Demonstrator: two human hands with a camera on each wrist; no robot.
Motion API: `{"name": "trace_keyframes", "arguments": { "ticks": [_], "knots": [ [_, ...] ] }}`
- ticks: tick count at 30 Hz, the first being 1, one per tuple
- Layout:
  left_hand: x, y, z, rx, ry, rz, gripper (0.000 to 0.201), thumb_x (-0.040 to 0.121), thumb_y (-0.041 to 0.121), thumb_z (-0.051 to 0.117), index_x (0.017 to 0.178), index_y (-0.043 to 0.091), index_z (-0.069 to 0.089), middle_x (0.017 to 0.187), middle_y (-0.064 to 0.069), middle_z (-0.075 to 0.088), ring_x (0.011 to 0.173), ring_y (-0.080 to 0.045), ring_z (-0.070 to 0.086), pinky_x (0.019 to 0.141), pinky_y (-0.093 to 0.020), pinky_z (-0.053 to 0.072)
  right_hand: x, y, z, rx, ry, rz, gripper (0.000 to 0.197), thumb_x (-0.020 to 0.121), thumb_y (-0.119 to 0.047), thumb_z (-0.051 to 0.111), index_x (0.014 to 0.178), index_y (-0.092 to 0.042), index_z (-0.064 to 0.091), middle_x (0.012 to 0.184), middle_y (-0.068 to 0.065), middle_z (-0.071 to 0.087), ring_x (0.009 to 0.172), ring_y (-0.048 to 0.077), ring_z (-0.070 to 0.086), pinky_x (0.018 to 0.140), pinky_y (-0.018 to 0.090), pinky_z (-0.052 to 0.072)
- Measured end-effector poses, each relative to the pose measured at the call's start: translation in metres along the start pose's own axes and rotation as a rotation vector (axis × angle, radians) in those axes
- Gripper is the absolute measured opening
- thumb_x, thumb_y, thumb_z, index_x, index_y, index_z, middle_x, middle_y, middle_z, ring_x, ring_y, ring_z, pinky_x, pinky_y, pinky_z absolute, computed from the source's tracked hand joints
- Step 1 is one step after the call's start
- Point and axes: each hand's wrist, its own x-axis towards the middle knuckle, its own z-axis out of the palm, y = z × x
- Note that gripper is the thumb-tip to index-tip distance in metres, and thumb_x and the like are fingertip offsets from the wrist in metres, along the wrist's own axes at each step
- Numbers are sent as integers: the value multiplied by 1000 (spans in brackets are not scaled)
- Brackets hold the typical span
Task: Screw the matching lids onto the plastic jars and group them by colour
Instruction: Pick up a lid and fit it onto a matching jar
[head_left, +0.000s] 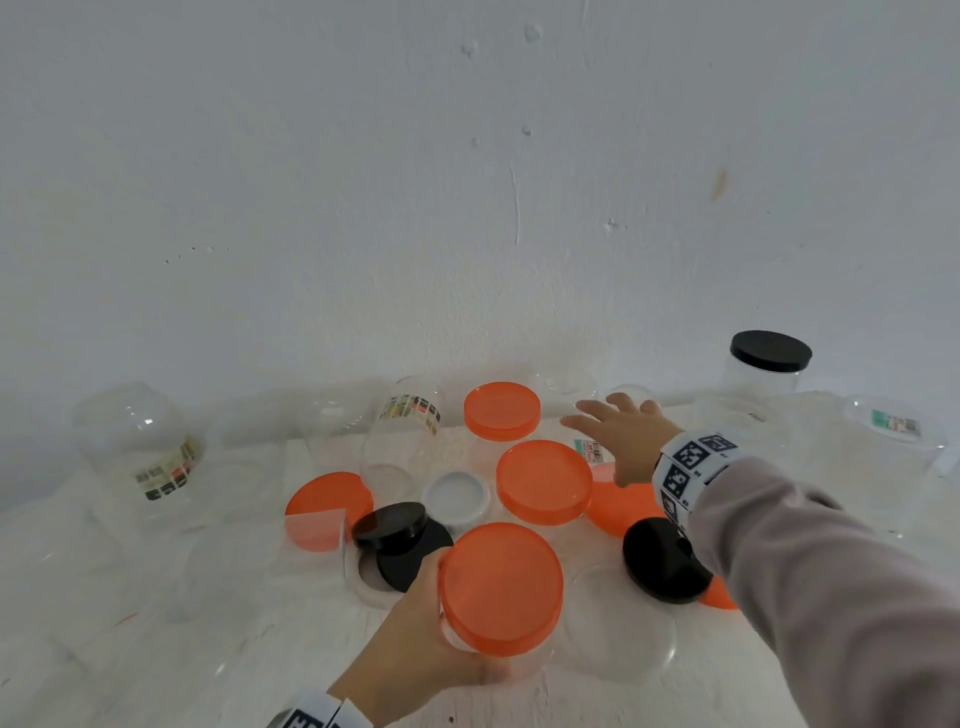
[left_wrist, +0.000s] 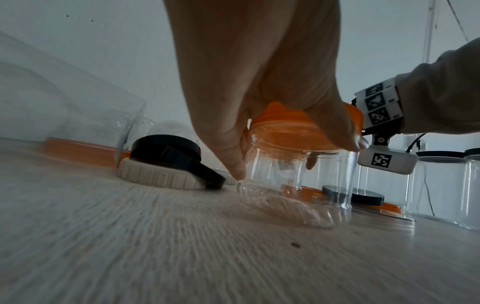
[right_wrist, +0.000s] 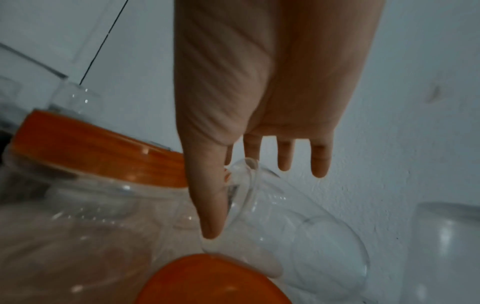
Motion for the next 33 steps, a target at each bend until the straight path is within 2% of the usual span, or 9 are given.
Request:
{"name": "trace_keyframes", "arguments": {
  "ticks": [3,7,12,16,18,20,23,27,33],
  "knots": [
    [3,1,2,12,41,-37,115,16,74,80,113,53,24,119,31,35,109,16,44,82,-1,36,3,-1,4,-80,-5,-4,98,82,-6,67,151,-36,5,160,-4,7,143,29,13,109,48,29],
    [6,0,4,80,44,-39,118,28,68,74,126,42,15,129,28,24,115,10,37,100,-14,29,2,-3,5,-202,56,-19,88,85,-8,62,151,-31,9,155,0,17,137,27,24,103,44,35],
    [-1,9,3,50,-4,0,104,35,54,77,119,46,18,124,29,26,108,20,39,78,1,36,-10,-3,4,-219,195,60,88,81,-25,71,146,-15,13,141,6,31,123,27,41,92,36,45],
    [-3,6,5,27,38,43,98,42,41,84,122,43,26,125,25,35,105,22,44,77,0,41,-31,2,3,-21,326,141,90,76,-41,70,142,-12,17,128,5,36,107,23,46,76,27,49],
    [0,9,8,71,117,40,92,45,33,82,120,43,30,123,23,39,109,11,47,86,-8,45,-46,7,4,125,392,165,94,74,-45,69,144,-14,16,127,5,34,104,22,42,71,24,48],
    [0,11,9,133,222,59,94,49,26,82,128,39,31,131,11,42,121,-5,46,104,-30,43,-62,14,5,284,475,160,97,71,-45,70,147,-20,15,125,6,30,104,23,38,73,24,47],
    [-5,19,15,356,248,88,109,68,24,77,149,28,4,152,9,9,145,-14,10,118,-38,22,-88,22,10,526,632,157,94,68,-42,75,145,-28,23,115,2,27,103,24,36,80,29,41],
    [-4,47,39,615,250,272,101,82,35,67,142,42,-14,144,32,-20,133,8,-34,117,-26,-1,-117,31,19,823,752,235,86,68,-39,79,136,-27,27,113,-2,30,104,18,38,86,31,40],
    [23,85,97,629,88,372,79,91,37,58,150,33,6,154,25,-5,135,11,-22,115,-19,3,-151,42,37,1153,743,447,76,69,-41,79,127,-20,35,115,-4,44,100,13,48,73,19,38]
  ]
}}
